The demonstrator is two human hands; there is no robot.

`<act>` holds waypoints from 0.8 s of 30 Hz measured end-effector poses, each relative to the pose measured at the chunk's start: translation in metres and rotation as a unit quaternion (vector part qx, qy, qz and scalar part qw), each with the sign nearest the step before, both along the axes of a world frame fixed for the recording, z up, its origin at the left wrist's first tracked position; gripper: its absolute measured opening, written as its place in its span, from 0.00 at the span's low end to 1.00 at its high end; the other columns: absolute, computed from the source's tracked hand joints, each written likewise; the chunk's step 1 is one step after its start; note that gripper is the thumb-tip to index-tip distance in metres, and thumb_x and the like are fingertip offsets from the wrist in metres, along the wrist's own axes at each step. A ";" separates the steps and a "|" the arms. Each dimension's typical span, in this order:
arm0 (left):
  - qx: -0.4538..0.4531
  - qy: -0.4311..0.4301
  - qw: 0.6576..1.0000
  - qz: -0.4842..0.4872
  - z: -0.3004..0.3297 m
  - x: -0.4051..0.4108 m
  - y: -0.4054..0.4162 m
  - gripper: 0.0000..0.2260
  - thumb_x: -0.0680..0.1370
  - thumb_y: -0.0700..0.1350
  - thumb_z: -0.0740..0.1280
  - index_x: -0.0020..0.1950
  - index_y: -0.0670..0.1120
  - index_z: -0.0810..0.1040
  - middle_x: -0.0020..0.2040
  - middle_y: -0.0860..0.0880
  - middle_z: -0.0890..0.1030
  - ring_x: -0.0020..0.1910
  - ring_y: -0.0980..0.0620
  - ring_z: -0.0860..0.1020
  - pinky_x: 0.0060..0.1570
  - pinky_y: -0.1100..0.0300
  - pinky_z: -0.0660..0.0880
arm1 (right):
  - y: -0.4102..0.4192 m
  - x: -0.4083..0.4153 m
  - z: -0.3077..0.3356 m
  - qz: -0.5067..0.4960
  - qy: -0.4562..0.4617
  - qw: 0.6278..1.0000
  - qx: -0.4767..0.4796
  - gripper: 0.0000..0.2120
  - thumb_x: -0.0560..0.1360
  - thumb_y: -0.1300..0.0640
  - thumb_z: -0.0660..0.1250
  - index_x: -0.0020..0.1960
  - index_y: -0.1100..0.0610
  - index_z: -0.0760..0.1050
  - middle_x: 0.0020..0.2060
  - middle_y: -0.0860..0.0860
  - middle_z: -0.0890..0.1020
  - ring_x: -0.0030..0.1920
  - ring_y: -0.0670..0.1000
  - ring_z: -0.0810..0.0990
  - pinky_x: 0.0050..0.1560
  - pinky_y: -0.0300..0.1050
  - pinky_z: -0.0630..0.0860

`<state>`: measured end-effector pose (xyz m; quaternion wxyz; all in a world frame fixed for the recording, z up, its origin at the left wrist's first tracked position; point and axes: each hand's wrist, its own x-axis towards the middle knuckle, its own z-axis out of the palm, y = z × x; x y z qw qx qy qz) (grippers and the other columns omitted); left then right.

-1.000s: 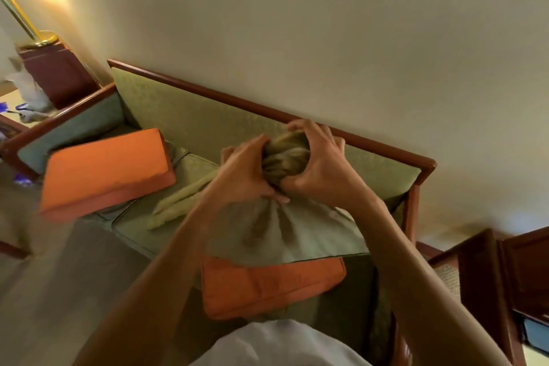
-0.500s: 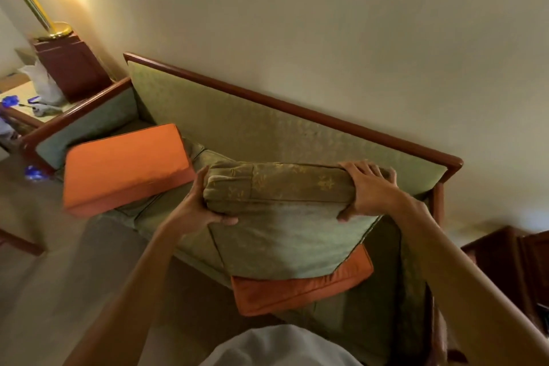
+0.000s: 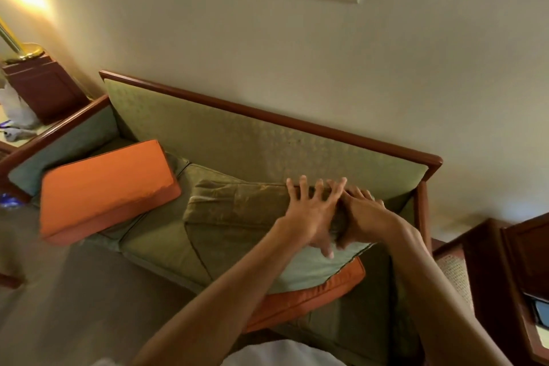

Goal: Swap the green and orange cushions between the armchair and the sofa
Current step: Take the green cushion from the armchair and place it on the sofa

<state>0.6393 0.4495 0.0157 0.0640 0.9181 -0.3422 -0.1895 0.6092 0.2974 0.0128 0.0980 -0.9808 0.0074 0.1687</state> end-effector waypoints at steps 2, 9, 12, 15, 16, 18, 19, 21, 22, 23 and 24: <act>-0.007 -0.060 0.998 -0.013 -0.014 -0.017 -0.027 0.63 0.66 0.63 0.78 0.78 0.54 0.29 0.81 0.41 0.47 0.78 0.32 0.44 0.69 0.27 0.33 | -0.014 -0.014 -0.004 -0.013 0.013 0.999 0.039 0.66 0.59 0.47 0.84 0.81 0.49 0.40 0.79 0.47 0.46 0.79 0.54 0.45 0.78 0.58 0.51; -0.092 -0.127 0.988 0.001 -0.034 -0.038 -0.060 0.54 0.68 0.52 0.79 0.82 0.52 0.44 0.74 0.43 0.68 0.74 0.40 0.61 0.74 0.35 0.51 | -0.052 -0.056 -0.041 -0.045 -0.150 0.983 0.094 0.45 0.60 0.41 0.76 0.73 0.48 0.64 0.63 0.44 0.71 0.60 0.48 0.67 0.61 0.50 0.68; -0.118 -0.131 0.984 0.013 -0.022 -0.022 -0.065 0.50 0.69 0.48 0.78 0.81 0.53 0.49 0.71 0.48 0.72 0.71 0.43 0.66 0.72 0.37 0.56 | -0.059 -0.043 -0.027 -0.034 -0.186 0.966 0.176 0.35 0.60 0.46 0.72 0.67 0.50 0.72 0.56 0.43 0.74 0.55 0.49 0.71 0.56 0.55 0.71; -0.158 -0.106 0.982 0.021 0.012 0.004 -0.052 0.49 0.66 0.51 0.80 0.81 0.55 0.54 0.73 0.51 0.72 0.70 0.46 0.68 0.70 0.41 0.59 | -0.056 -0.013 0.021 0.034 -0.168 0.964 0.206 0.30 0.60 0.48 0.75 0.61 0.49 0.75 0.55 0.45 0.76 0.55 0.49 0.73 0.57 0.56 0.74; -0.179 -0.090 0.979 0.026 0.026 0.014 -0.039 0.50 0.65 0.52 0.81 0.80 0.54 0.56 0.72 0.52 0.73 0.69 0.48 0.69 0.70 0.44 0.59 | -0.048 -0.003 0.042 0.061 -0.161 0.964 0.201 0.27 0.61 0.49 0.77 0.59 0.48 0.76 0.54 0.45 0.76 0.53 0.49 0.74 0.56 0.53 0.75; -0.250 -0.051 0.966 0.051 0.053 0.029 -0.006 0.50 0.60 0.54 0.83 0.78 0.54 0.63 0.69 0.51 0.76 0.67 0.49 0.73 0.70 0.45 0.63 | -0.024 0.015 0.085 0.114 -0.163 0.966 0.164 0.23 0.60 0.49 0.79 0.54 0.49 0.78 0.51 0.46 0.78 0.48 0.48 0.77 0.49 0.47 0.76; -0.292 -0.027 0.954 0.061 0.062 0.035 0.013 0.49 0.58 0.56 0.84 0.75 0.54 0.66 0.66 0.52 0.78 0.64 0.50 0.75 0.69 0.45 0.67 | -0.008 0.021 0.105 0.139 -0.176 0.965 0.136 0.22 0.60 0.48 0.78 0.52 0.49 0.79 0.48 0.46 0.78 0.45 0.48 0.77 0.46 0.45 0.75; -0.367 0.027 0.926 0.080 0.067 0.039 0.052 0.43 0.56 0.57 0.83 0.68 0.51 0.73 0.59 0.55 0.81 0.58 0.54 0.80 0.63 0.51 0.75 | 0.028 0.027 0.127 0.194 -0.221 0.952 0.081 0.23 0.60 0.45 0.76 0.52 0.52 0.78 0.46 0.47 0.77 0.46 0.48 0.75 0.48 0.45 0.70; -0.391 0.047 0.914 0.096 0.061 0.038 0.070 0.38 0.57 0.56 0.82 0.64 0.50 0.75 0.55 0.57 0.82 0.54 0.57 0.80 0.58 0.57 0.77 | 0.046 0.030 0.128 0.221 -0.247 0.941 0.066 0.24 0.62 0.44 0.75 0.53 0.53 0.77 0.47 0.48 0.77 0.49 0.49 0.74 0.52 0.47 0.68; -0.405 0.064 0.905 0.114 0.052 0.036 0.086 0.33 0.58 0.54 0.80 0.61 0.50 0.76 0.51 0.59 0.83 0.51 0.59 0.81 0.54 0.62 0.77 | 0.064 0.033 0.120 0.239 -0.269 0.931 0.061 0.25 0.63 0.43 0.74 0.55 0.54 0.76 0.50 0.49 0.77 0.52 0.50 0.73 0.56 0.50 0.67; -0.411 0.085 0.896 0.142 0.036 0.035 0.099 0.29 0.60 0.52 0.79 0.59 0.53 0.76 0.49 0.61 0.83 0.49 0.61 0.81 0.50 0.66 0.76 | 0.080 0.036 0.103 0.245 -0.277 0.927 0.063 0.27 0.65 0.43 0.73 0.59 0.54 0.74 0.53 0.51 0.76 0.56 0.51 0.72 0.60 0.53 0.65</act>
